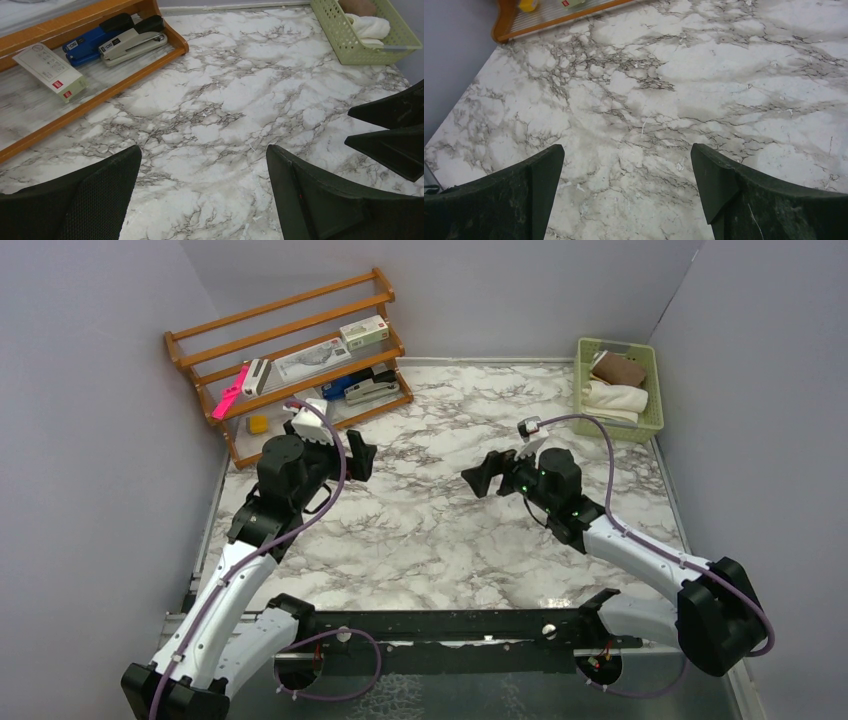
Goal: Roll the towels
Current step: Reset both arms
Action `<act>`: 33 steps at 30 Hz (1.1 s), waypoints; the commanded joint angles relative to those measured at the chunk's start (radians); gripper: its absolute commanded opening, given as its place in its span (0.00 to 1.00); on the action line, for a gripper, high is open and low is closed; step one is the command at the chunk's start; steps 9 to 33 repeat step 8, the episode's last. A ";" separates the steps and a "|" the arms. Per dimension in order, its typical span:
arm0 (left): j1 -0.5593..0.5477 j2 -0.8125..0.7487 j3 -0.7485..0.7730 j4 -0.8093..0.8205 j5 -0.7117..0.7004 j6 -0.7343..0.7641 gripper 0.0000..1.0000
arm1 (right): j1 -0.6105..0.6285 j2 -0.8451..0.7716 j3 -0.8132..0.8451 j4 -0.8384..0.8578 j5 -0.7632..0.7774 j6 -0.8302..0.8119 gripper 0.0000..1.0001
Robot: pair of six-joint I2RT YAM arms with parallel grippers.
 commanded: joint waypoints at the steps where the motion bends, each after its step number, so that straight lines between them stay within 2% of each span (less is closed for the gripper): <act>1: 0.006 -0.007 -0.011 0.026 -0.011 0.011 0.99 | 0.006 -0.018 0.014 0.039 0.028 0.028 1.00; 5: 0.005 -0.010 -0.017 0.031 0.001 0.012 0.99 | 0.006 -0.036 -0.004 0.082 0.039 0.005 0.94; 8: 0.007 -0.016 -0.021 0.043 0.000 0.014 0.99 | 0.006 -0.039 0.015 0.053 0.072 0.018 0.96; 33: 0.007 -0.016 -0.021 0.043 0.000 0.014 0.99 | 0.006 -0.039 0.015 0.053 0.072 0.018 0.96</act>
